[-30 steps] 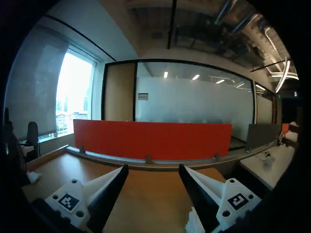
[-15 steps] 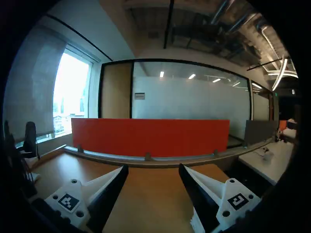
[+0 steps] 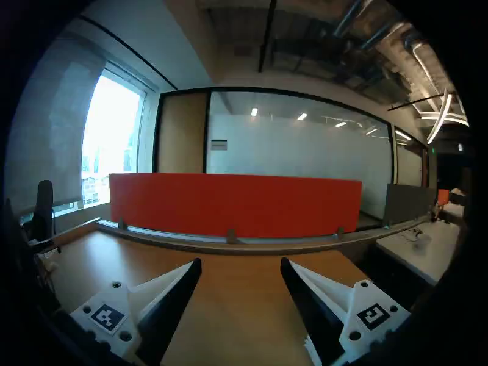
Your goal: Fold towel
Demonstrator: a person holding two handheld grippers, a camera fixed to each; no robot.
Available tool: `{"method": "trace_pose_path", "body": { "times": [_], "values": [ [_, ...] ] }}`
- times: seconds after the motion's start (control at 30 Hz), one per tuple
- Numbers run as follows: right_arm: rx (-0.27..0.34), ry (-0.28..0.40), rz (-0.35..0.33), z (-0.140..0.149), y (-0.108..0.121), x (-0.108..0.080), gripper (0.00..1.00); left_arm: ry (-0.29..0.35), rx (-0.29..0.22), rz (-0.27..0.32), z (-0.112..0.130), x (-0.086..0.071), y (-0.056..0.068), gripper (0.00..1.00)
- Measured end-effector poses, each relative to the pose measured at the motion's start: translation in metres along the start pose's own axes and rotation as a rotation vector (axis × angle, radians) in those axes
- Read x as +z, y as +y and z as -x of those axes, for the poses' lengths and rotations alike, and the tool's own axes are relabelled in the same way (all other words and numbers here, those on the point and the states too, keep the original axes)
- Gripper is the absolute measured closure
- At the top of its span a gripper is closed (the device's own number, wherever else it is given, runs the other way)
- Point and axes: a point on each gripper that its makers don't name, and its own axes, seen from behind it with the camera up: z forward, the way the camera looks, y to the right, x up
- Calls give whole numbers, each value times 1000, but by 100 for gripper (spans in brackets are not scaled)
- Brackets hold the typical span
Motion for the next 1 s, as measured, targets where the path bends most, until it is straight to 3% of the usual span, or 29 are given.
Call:
{"method": "trace_pose_path", "body": {
  "times": [0.4, 1.0],
  "values": [
    [-11, 2, -2, 19, 7, 11, 0, 23, 21, -16, 34, -1, 8, 8],
    [-37, -5, -28, 38, 9, 16, 0, 25, 35, -37, 62, -3, 7, 8]
  ]
}}
